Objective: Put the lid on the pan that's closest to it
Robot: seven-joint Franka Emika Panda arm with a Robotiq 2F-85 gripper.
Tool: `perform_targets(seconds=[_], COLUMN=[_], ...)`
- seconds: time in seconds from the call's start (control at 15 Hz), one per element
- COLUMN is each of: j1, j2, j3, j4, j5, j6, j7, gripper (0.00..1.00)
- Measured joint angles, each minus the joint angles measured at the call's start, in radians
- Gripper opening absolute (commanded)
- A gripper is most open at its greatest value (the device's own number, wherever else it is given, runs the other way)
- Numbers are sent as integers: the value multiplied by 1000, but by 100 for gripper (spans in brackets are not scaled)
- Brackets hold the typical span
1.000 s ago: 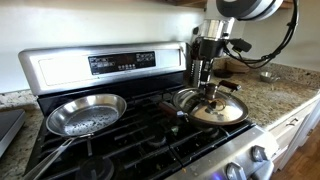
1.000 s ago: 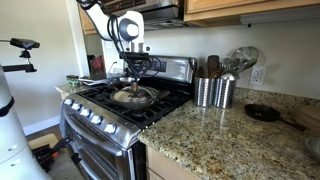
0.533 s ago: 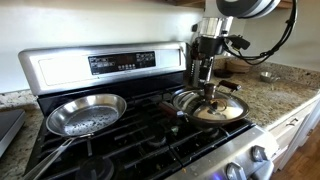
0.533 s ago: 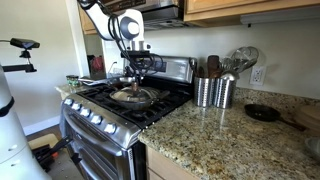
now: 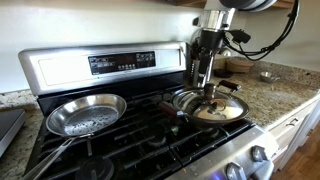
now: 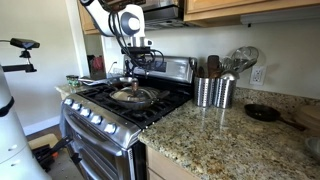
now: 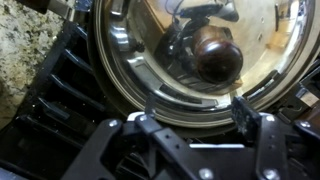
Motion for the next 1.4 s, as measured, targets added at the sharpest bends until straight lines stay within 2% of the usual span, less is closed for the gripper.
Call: perform_targets(seconds=[0.4,0.8,0.87,1.0,1.13,1.4], j1=[0,0,-1,-1,-1,-1], j2=[-2,11,13,22,35,60], j3=[1,-4,-5,-7,-7,-7], j4=[0,0,0,1,5,18], j5=[51,54,54,55,56,56], j6=[-97,-156,-160,-162,-162,-162], j7=[0,0,0,0,0,0], gripper=[100,100,88,83,62,36])
